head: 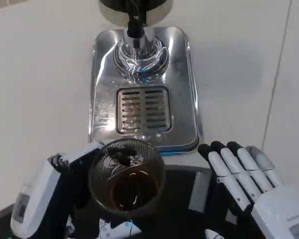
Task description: Grasp the cup under the faucet to collect the drink, then remove the cup.
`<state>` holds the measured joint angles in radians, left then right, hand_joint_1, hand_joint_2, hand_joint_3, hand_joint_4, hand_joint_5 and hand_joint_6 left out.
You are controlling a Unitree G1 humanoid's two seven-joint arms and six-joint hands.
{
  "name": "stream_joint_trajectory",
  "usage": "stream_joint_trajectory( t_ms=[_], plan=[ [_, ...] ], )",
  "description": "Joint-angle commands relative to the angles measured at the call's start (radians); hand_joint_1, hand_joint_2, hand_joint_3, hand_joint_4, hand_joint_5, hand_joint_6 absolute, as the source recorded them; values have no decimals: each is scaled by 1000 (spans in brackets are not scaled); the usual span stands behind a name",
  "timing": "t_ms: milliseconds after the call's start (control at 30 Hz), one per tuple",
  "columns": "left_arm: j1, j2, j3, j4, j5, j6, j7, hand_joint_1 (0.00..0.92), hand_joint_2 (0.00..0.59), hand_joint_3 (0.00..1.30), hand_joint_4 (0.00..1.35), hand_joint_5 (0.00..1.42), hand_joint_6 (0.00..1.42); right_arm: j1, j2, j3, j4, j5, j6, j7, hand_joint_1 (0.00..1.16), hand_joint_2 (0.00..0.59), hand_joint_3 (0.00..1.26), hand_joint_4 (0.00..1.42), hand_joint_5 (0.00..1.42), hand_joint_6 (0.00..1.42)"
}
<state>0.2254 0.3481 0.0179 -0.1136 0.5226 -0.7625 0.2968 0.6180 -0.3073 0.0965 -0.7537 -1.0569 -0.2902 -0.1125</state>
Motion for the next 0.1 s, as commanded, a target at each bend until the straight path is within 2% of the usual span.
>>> stream_joint_trajectory(
  t_ms=[33, 100],
  plan=[
    [-10, -23, -1, -11, -14, -31, -1, 716, 103, 1260, 1230, 1401, 1424, 2, 13, -5, -8, 6, -6, -4, 8, 586, 0, 0, 0, 0],
    [-10, -26, -1, -8, -17, -31, -5, 716, 103, 1260, 1230, 1401, 1424, -8, 14, -7, -4, 15, -5, 3, 7, 586, 0, 0, 0, 0]
  ],
)
